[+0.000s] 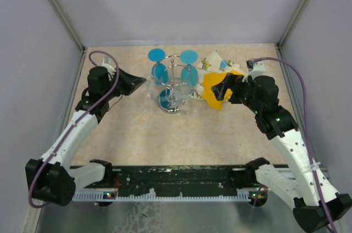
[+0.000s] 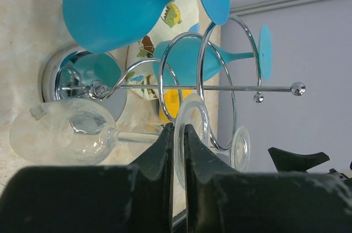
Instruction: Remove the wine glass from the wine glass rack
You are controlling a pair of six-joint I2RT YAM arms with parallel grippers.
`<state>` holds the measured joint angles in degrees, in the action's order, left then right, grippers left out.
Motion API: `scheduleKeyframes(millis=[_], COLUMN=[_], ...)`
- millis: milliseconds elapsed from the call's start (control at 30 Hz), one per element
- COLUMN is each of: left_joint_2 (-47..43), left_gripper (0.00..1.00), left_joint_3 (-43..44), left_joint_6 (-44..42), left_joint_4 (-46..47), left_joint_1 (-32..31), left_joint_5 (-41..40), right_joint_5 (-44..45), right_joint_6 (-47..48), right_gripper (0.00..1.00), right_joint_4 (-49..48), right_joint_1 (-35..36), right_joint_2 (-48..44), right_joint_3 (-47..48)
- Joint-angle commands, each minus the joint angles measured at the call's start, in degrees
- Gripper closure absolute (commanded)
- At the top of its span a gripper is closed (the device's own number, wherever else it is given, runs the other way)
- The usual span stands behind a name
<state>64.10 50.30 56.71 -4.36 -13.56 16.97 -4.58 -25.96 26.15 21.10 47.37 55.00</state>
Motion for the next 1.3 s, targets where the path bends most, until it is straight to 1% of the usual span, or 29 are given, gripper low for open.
scheduleKeyframes(millis=[0,33,100,200,267,333,400,433,500,533,567,600,633,700,767,867,933,1067,1133,1200,1267], left_joint_2=[-2.00,-2.04,-2.28,-2.53,-2.72,-2.90,-2.91,-2.76,-2.48,-2.25,-1.93,-1.69,-1.34,-0.63,-0.48,-0.46,-0.55,-0.55,-0.43,-0.14,-0.11], left_gripper=[0.95,0.93,0.85,0.79,0.72,0.69,0.69,0.70,0.79,0.83,0.85,0.86,0.86,0.80,0.78,0.73,0.72,0.85,0.88,0.97,1.00], left_joint_3=[0.68,0.53,-0.01,-0.32,-0.56,-0.85,-1.20,-1.30,-1.62,-1.76,-1.86,-1.94,-1.96,-2.06,-2.49,-3.36,-3.76,-4.25,-4.36,-4.40,-4.41], left_joint_6=[-1.24,-1.05,-0.56,-0.39,-0.31,-0.07,0.13,0.19,0.49,0.63,0.79,0.92,1.07,1.35,1.67,2.15,2.41,2.89,3.57,4.11,4.48], left_joint_4=[1.37,1.42,2.11,2.40,2.37,2.51,2.90,3.12,4.02,4.31,4.71,5.04,5.26,5.60,6.21,7.25,7.86,10.28,11.98,13.33,13.46], left_joint_1=[0.97,0.99,0.99,1.00,0.99,1.00,0.99,1.02,0.99,0.99,0.99,0.99,0.99,0.99,0.99,0.99,0.99,0.99,0.99,0.99,0.99], left_joint_5=[-0.33,-0.04,0.63,1.02,1.04,1.21,1.38,1.55,2.28,2.57,2.99,3.30,3.69,4.55,5.08,5.46,5.58,6.35,7.13,8.14,8.54], right_joint_5=[0.45,0.38,0.29,0.13,0.11,0.18,0.16,0.17,0.17,0.18,0.16,0.14,0.18,0.26,0.36,0.45,0.52,0.60,0.69,0.77,0.91], right_joint_6=[1.08,1.00,0.94,0.86,0.83,0.87,0.83,0.93,0.93,0.92,0.92,1.02,1.01,1.12,1.09,1.17,1.21,1.21,1.25,1.28,1.40], right_gripper=[0.01,0.01,0.01,0.01,0.01,0.01,0.01,0.01,0.01,0.01,0.01,0.01,0.01,0.01,0.01,0.01,0.01,0.01,0.01,0.01,0.01], right_joint_4=[-2.43,-2.57,-2.68,-2.86,-2.92,-2.94,-2.91,-2.92,-2.92,-2.99,-2.96,-2.95,-2.88,-2.86,-2.81,-2.86,-2.94,-2.95,-2.87,-2.78,-2.70], right_joint_1=[-0.10,-0.09,-0.10,-0.10,-0.10,-0.10,-0.10,-0.10,-0.10,-0.10,-0.10,-0.10,-0.10,-0.10,-0.10,-0.10,-0.10,-0.11,-0.10,-0.10,-0.10], right_joint_2=[-0.44,-0.44,-0.44,-0.40,-0.35,-0.35,-0.28,-0.27,-0.18,-0.11,-0.05,-0.01,0.02,0.08,0.09,0.13,0.17,0.16,0.17,0.18,0.07], right_joint_3=[0.02,-0.07,-0.16,-0.25,-0.25,-0.29,-0.30,-0.30,-0.26,-0.18,-0.18,-0.11,-0.05,-0.01,-0.02,-0.15,-0.29,-0.51,-0.52,-0.55,-0.58])
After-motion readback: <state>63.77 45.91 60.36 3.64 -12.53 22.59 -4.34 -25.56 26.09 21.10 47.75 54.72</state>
